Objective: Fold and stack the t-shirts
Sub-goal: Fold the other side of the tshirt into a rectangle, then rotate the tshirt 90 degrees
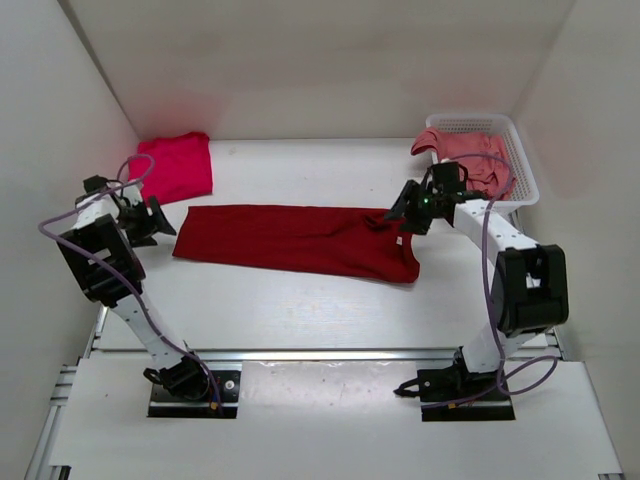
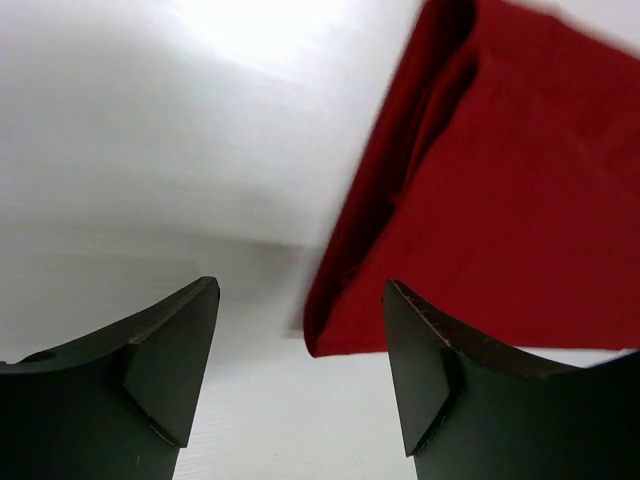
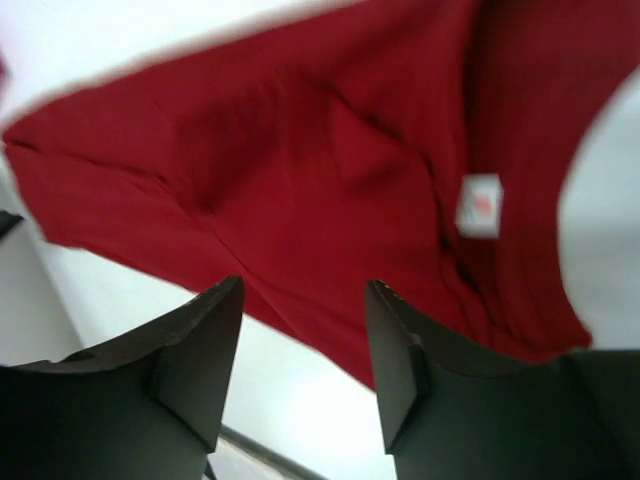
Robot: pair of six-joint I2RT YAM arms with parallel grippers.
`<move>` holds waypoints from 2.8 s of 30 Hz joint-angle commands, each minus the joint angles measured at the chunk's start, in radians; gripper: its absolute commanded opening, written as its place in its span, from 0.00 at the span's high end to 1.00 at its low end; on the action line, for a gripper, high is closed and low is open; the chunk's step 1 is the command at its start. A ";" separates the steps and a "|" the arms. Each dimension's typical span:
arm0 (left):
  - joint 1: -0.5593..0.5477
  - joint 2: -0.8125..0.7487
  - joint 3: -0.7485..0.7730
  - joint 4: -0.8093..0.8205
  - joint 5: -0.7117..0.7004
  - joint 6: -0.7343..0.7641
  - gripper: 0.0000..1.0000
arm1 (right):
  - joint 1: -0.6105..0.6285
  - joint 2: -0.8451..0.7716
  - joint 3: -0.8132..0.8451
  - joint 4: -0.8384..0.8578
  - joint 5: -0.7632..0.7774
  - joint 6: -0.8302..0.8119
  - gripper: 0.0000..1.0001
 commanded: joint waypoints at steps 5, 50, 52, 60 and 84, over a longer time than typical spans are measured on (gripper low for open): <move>-0.042 -0.120 -0.146 0.114 0.025 0.055 0.20 | 0.030 -0.139 -0.195 -0.109 0.037 -0.105 0.43; -0.039 -0.456 -0.508 -0.102 -0.142 0.787 0.75 | -0.146 -0.496 -0.660 -0.140 -0.122 -0.037 0.97; -0.033 -0.476 -0.546 -0.088 -0.157 0.804 0.70 | -0.143 -0.484 -0.662 -0.160 -0.109 -0.037 0.94; 0.056 -0.498 -0.529 -0.154 -0.137 0.804 0.40 | -0.167 -0.562 -0.644 -0.261 -0.050 -0.017 0.21; -0.169 -0.257 -0.377 0.245 -0.145 0.402 0.45 | 0.073 -0.317 -0.535 -0.143 0.156 0.127 0.53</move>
